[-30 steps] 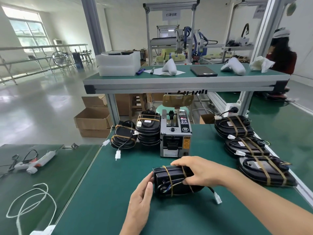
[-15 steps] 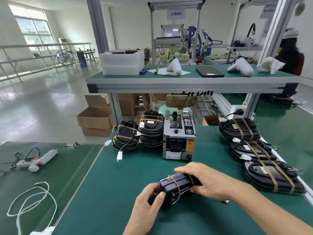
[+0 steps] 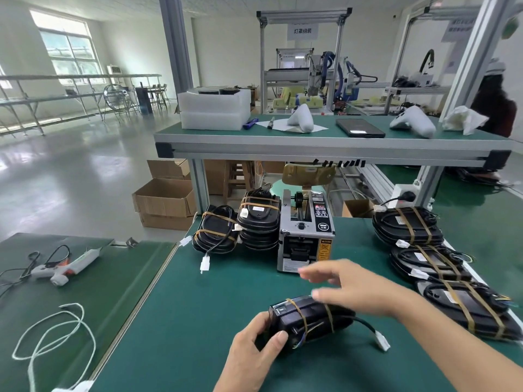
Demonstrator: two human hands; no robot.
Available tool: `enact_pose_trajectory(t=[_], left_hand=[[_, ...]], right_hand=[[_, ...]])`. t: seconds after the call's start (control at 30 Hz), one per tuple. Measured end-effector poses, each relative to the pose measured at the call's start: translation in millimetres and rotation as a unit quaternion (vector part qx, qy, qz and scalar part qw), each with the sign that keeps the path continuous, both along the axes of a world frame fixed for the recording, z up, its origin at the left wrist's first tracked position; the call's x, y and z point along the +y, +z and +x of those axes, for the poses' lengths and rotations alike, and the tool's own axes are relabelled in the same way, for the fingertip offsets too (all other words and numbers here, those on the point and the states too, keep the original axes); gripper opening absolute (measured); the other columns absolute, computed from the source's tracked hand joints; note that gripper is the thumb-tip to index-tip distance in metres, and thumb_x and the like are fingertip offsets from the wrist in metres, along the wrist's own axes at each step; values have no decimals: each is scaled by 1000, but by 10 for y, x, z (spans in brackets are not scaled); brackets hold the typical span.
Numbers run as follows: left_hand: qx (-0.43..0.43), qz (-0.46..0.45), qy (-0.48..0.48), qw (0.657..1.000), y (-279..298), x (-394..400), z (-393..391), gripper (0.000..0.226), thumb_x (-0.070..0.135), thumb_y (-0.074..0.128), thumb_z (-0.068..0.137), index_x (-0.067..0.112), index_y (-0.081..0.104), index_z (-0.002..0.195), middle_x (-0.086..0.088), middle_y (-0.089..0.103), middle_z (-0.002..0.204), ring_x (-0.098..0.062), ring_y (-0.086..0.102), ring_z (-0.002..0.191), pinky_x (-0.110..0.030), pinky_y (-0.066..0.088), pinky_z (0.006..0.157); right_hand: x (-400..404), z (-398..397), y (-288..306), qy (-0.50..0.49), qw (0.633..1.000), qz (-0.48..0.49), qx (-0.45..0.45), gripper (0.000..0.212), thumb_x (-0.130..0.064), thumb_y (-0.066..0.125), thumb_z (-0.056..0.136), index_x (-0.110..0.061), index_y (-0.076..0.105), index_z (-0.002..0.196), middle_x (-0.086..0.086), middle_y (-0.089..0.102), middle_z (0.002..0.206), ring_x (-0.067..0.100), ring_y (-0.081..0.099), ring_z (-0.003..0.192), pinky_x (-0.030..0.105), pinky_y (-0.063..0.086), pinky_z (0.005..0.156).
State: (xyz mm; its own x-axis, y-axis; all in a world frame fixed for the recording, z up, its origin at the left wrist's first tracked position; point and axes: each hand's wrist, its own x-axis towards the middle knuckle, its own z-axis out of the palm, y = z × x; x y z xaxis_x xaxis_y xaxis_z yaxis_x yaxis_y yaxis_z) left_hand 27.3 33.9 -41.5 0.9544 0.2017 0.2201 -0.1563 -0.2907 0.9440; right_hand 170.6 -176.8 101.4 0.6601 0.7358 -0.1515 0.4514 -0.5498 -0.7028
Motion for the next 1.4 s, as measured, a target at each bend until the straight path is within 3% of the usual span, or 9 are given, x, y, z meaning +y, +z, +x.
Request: enact_pose_trajectory(t=[0.07,0.13,0.27,0.33,0.47,0.63,0.77,0.97,1.4], left_hand=[[-1,0,-1,1000,-11,4,4,36,54,68,90,51,65,126,13,77,120,-7,71,115,-20,50,100],[-3,2,-4,1000,-18,4,2,36,54,69,91,50,65,127,12,78,120,-8,71,114,-19,50,99],[-5,7,1,1000,-11,11,0,37,52,71,89,56,65,126,15,78,119,-4,72,115,-13,48,97],[-4,10,1,1000,-17,15,2,38,52,71,89,57,65,125,16,78,118,-3,72,114,-13,48,97],[-2,13,0,1000,-23,25,2,38,53,72,89,57,65,126,17,79,118,-2,71,115,-12,48,97],[-3,16,-2,1000,-13,23,-6,40,52,72,88,59,65,126,19,78,118,1,71,114,-10,48,96],[-10,25,1,1000,-14,22,-2,40,53,72,86,60,65,125,19,78,118,-2,71,115,-14,49,99],[-16,23,5,1000,14,8,-6,40,54,72,85,61,65,124,20,78,117,-1,71,114,-12,49,97],[-7,15,4,1000,18,9,-14,40,60,73,86,58,66,126,18,78,118,-2,71,115,-13,49,97]], right_hand=[[151,111,-22,-117,987,105,44,25,-30,71,94,-33,72,119,-16,77,110,-1,73,99,19,52,87],[313,229,-85,-228,962,134,73,10,-20,68,98,-23,75,104,-2,80,97,8,76,76,23,51,69],[598,438,-205,-392,894,159,151,14,-9,63,97,-5,72,86,12,77,86,17,67,56,16,43,44],[719,514,-209,-431,865,180,184,8,-5,64,96,-3,68,90,13,75,84,22,69,56,19,42,44],[885,599,-247,-483,820,218,217,8,-4,64,94,-7,61,89,11,73,80,20,68,47,20,43,44],[944,612,-339,-524,770,263,252,5,-2,67,93,-3,65,97,10,71,75,18,65,46,23,41,45],[969,632,-351,-545,732,300,276,8,2,72,90,2,66,96,12,70,71,16,64,42,19,50,38],[1032,647,-396,-572,699,326,279,19,6,75,86,1,60,76,13,68,63,19,66,44,21,53,40],[1160,713,-527,-606,649,356,291,15,-2,76,88,-2,61,85,10,71,62,16,65,38,17,42,34]])
